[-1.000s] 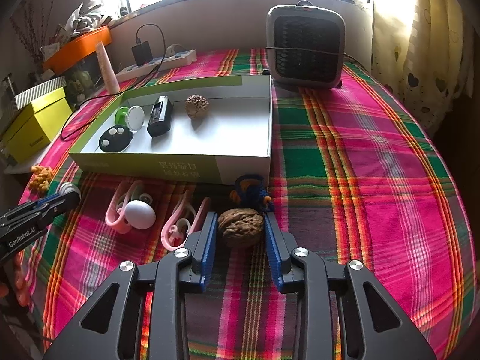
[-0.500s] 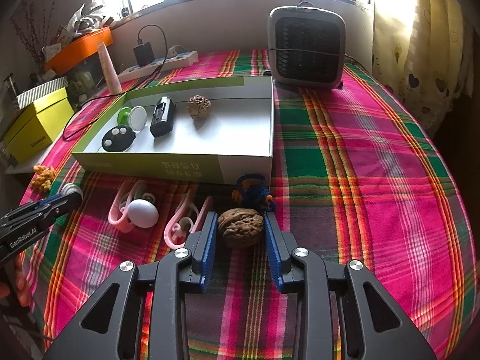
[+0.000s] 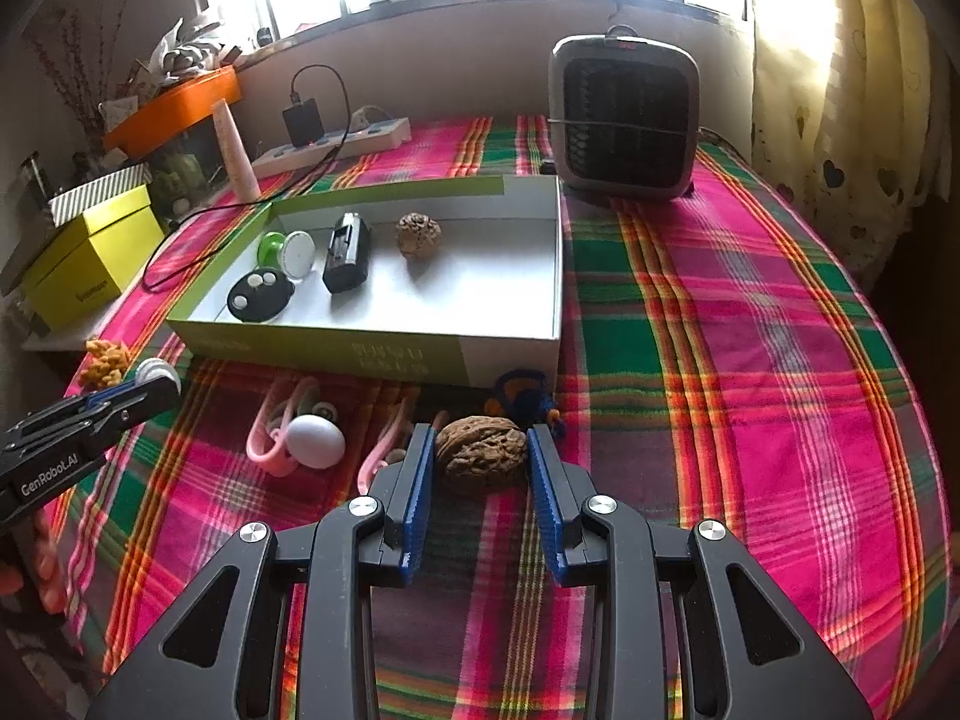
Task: Organize objects
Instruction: 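Carry the white cap with the left gripper and walnut with the right into the tray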
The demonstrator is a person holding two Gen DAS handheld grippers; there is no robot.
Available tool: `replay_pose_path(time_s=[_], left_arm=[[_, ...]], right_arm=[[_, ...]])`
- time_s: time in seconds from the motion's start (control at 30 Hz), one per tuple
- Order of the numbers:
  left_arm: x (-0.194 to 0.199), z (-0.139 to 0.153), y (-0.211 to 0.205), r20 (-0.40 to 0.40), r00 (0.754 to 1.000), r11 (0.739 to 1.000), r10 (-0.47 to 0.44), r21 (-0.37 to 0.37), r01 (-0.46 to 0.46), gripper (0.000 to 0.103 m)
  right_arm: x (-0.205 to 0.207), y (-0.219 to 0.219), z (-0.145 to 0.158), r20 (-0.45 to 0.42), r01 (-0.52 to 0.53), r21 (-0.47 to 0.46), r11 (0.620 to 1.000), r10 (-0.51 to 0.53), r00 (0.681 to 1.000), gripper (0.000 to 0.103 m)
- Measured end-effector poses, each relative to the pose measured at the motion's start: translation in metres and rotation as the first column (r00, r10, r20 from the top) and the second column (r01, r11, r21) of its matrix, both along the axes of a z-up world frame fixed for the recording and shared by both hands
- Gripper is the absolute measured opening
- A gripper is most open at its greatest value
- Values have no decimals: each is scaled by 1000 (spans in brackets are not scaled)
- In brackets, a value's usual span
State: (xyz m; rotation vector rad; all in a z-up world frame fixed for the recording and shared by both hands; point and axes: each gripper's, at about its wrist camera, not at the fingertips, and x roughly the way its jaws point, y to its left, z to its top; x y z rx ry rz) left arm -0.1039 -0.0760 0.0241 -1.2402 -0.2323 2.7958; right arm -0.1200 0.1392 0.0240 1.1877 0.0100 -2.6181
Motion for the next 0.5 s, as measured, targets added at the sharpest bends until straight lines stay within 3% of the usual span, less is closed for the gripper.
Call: replay_pose_path(time_s=[0.5], left_arm=[[-20,19,18,-42,997,998,-57,10,57,18]], right_arm=[[-14,-4,19,-48,-16,4,1000,16,999,32]])
